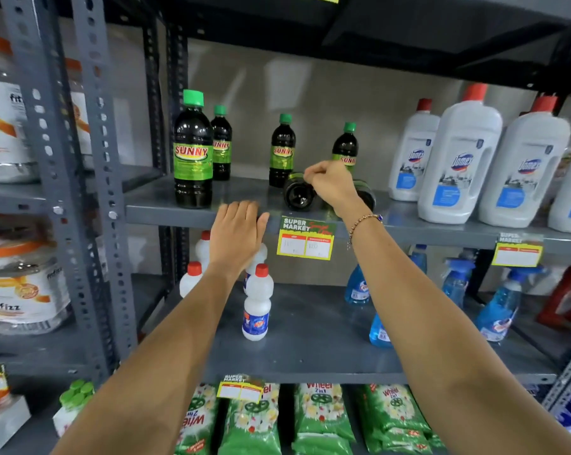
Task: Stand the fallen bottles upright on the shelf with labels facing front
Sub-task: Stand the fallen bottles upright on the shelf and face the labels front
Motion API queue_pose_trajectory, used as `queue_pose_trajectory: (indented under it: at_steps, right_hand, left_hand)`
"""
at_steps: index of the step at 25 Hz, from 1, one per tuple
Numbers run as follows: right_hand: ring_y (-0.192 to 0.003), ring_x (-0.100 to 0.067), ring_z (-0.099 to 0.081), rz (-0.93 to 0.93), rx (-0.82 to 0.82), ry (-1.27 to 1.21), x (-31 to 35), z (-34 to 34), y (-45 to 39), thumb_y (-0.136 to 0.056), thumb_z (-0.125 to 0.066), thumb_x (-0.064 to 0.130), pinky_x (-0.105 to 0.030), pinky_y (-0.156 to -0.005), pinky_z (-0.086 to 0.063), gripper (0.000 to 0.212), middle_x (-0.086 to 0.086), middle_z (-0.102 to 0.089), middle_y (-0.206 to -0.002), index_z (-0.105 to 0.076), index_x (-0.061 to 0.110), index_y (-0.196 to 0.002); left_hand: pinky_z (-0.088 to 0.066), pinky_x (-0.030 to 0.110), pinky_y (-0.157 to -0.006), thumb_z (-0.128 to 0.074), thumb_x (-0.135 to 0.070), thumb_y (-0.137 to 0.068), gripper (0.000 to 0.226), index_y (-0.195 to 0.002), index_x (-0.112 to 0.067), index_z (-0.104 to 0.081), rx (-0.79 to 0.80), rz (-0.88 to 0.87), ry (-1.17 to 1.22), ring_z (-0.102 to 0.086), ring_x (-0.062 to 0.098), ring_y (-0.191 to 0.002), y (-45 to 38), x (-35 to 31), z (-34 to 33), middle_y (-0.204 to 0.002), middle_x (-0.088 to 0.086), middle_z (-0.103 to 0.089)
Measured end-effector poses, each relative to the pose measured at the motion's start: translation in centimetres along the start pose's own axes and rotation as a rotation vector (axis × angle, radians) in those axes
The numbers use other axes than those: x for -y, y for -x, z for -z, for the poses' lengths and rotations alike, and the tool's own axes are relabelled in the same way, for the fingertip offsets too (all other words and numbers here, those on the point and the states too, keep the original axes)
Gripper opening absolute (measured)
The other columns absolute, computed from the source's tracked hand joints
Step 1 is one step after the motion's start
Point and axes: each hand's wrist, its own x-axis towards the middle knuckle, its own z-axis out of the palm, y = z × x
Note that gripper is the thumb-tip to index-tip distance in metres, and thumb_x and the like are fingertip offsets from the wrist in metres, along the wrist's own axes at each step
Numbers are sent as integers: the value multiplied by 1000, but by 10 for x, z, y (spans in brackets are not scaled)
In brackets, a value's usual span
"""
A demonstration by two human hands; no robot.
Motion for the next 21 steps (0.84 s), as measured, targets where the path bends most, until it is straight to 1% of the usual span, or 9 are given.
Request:
queue_pose_trajectory:
  at_steps: [2, 4, 5, 7, 9, 10, 16, 19, 21]
  right_hand:
    - [-86, -19, -59, -19, -27, 35, -3, -8, -2, -89, -54, 15, -25, -77, -44, 21, -5, -65, -87, -71, 2, -87]
    - [-79, -24, -58, -45, -66, 74, -1, -14, -7, -92, -51, 22, -26, -74, -43, 30, -5, -57, -72, -60, 3, -71]
    - [-80, -26, -59, -78, -69, 87, 1, -16, -11, -93, -49, 28, -27, -73, -42, 31, -6, -57, -73, -57, 5, -73]
    - [-102, -30, -62, -190, 18, 151, 5, -20, -21, -92, -45, 47, -30, -80, -45, 46, -12, -64, -100, -62, 6, -104]
    - [-126, -32, -51, -304, 170, 229, 7, -26, -26, -86, -43, 62, -35, -98, -42, 73, -13, -53, -138, -51, 7, -133]
    - [-128, -32, -48, -334, 212, 229, 7, -29, -28, -84, -46, 64, -36, -101, -41, 77, -12, -47, -145, -47, 7, -137]
    - [-105, -27, -61, -420, 153, -76, -6, -43, -41, -74, -69, 36, -35, -91, -51, 52, -13, -62, -123, -57, 6, -115]
    - [-104, -26, -58, -392, 64, -181, -16, -48, -39, -74, -68, 39, -35, -91, -49, 64, -10, -61, -119, -53, 3, -124]
    - [-101, -25, -58, -344, 0, -226, -22, -52, -39, -75, -67, 43, -34, -89, -48, 57, -10, -62, -115, -55, 5, -115]
  left_hand:
    - [-43, 40, -78, -33, -31, -101, 40, -91, -5, -61, -26, 3, -28, -57, 32, -79, 1, 0, -3, -88, 11, -65]
    - [-45, 41, -83, -33, -30, -101, 39, -92, -5, -61, -65, 8, -55, -57, 32, -81, 8, 0, -9, -90, 11, -65]
    - [-46, 42, -85, -34, -29, -100, 37, -94, -6, -62, -86, -1, -65, -58, 32, -83, 9, 0, -11, -92, 10, -65]
    - [-47, 41, -87, -35, -29, -99, 36, -97, -7, -64, -120, -28, -81, -60, 30, -84, 6, 3, -13, -93, 8, -67]
    - [-46, 40, -85, -34, -30, -98, 37, -97, -9, -64, -151, -42, -101, -60, 29, -82, 4, 7, -17, -92, 7, -67]
    - [-44, 40, -85, -34, -30, -98, 37, -97, -9, -64, -176, -46, -116, -60, 28, -81, 5, 8, -19, -91, 6, -67]
    - [-37, 38, -82, -30, -29, -100, 41, -95, -8, -65, -303, -75, -103, -60, 29, -77, 8, 12, -32, -90, 7, -67]
    - [-37, 38, -83, -28, -30, -100, 43, -97, -7, -64, -304, -70, -61, -59, 29, -79, 8, 9, -33, -91, 7, -66]
    - [-37, 38, -82, -28, -30, -100, 43, -96, -7, -64, -310, -71, -59, -60, 29, -79, 5, 10, -32, -91, 8, -66]
